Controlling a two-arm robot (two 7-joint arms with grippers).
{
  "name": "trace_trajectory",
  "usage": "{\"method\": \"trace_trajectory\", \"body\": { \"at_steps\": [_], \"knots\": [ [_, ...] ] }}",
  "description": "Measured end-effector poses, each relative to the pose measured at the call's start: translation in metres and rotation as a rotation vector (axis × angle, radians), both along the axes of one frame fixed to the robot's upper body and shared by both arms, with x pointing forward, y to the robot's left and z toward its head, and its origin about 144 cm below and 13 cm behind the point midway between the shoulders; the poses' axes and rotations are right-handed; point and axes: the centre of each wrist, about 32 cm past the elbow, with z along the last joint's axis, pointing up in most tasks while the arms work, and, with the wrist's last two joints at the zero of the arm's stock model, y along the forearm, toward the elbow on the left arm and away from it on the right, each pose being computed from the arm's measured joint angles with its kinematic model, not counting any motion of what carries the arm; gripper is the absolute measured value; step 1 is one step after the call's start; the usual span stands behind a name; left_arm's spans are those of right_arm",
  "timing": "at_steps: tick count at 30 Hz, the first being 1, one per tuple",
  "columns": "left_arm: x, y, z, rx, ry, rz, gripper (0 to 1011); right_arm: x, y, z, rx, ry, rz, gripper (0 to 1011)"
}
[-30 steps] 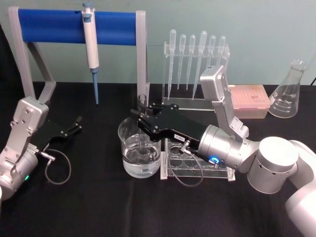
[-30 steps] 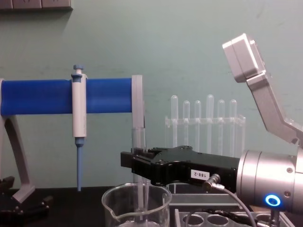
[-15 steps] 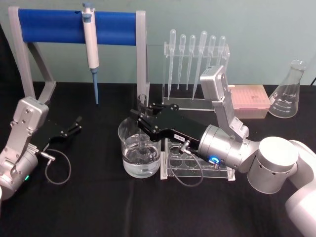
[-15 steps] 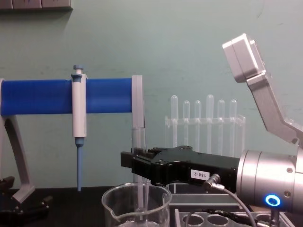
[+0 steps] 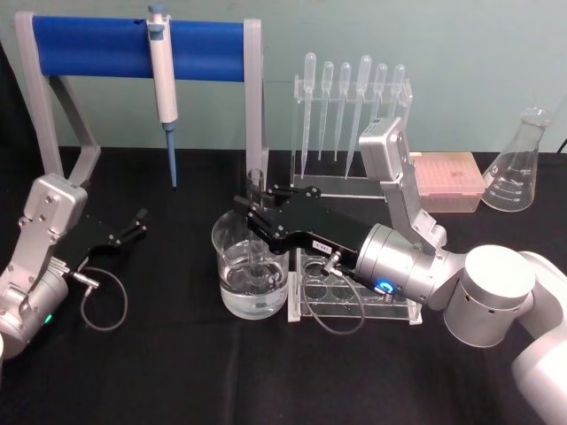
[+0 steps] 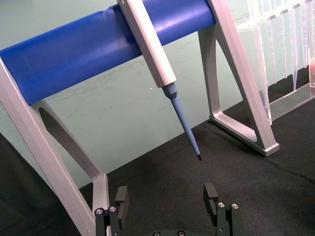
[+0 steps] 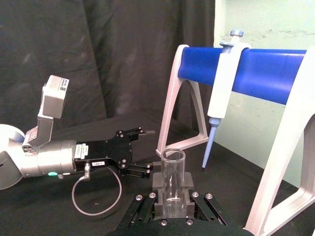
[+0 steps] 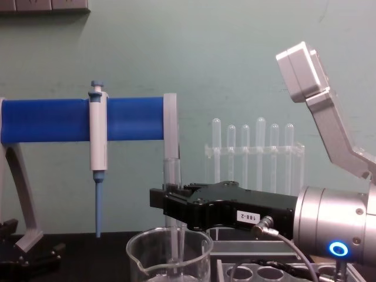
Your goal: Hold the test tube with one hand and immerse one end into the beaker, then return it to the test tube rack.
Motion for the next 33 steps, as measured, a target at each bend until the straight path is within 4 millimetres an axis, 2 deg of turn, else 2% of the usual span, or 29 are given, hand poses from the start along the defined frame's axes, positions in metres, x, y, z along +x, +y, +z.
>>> {"method": "trace_trajectory", "body": {
  "at_steps": [33],
  "knots": [
    [0.0, 0.0, 0.0, 0.0, 0.0, 0.0, 1000, 0.0, 0.0, 0.0, 0.0, 0.0, 0.0, 224]
  ]
}}
